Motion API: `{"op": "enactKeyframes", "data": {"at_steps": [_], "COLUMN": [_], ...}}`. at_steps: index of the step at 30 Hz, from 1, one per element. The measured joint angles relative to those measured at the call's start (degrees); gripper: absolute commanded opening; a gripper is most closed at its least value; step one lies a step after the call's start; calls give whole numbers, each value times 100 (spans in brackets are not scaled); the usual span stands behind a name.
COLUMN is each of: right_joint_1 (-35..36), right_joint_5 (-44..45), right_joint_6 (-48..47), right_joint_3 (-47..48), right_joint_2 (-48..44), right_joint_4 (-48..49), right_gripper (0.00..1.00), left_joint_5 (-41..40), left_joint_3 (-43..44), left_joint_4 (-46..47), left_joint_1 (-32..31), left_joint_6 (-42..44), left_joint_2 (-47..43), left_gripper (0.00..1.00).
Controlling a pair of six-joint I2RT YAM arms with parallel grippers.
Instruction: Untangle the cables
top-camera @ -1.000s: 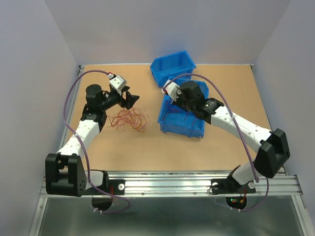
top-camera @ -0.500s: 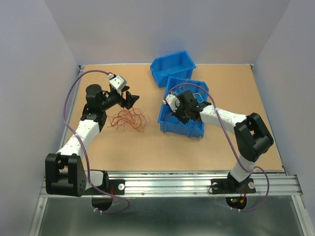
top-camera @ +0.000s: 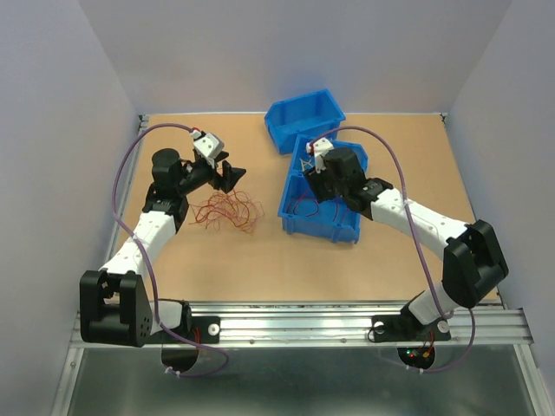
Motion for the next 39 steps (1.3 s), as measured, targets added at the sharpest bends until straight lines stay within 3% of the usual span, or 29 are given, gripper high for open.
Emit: {"op": "enactKeyframes", "data": {"at_steps": [4, 7, 18, 20, 22, 25, 32, 39], "right_joint_1": [-11, -50, -61, -61, -61, -61, -417, -1261], "right_joint_5": [1110, 1478, 1097, 1078, 1172, 1720, 2778, 3010], "right_joint_6": [719, 1058, 1685, 1768, 1908, 2159, 2758, 3182], "right_joint_3": [-190, -455, -817, -850, -975, -1097, -1467, -1591], "right_joint_2": [-81, -151, -916, -962, -1091, -1294, -1685, -1469], "right_joint_4": [127, 125, 98, 101, 85, 83, 85, 94], "right_gripper": [66, 66, 62, 68, 83, 86, 80, 57], "left_joint_5": [-9, -11, -15, -15, -15, -15, -26, -31], "left_joint_3": [0, 0, 0, 0, 0, 0, 0, 0], "left_joint_4": [0, -9, -39, -42, -42, -46, -79, -81], "left_joint_1": [0, -2, -4, -7, -7, -7, -9, -31], "left_joint_6": [2, 2, 22, 24, 24, 26, 39, 44], "left_joint_2": [0, 0, 0, 0, 0, 0, 0, 0], "left_gripper": [80, 80, 80, 80, 80, 80, 80, 80]}}
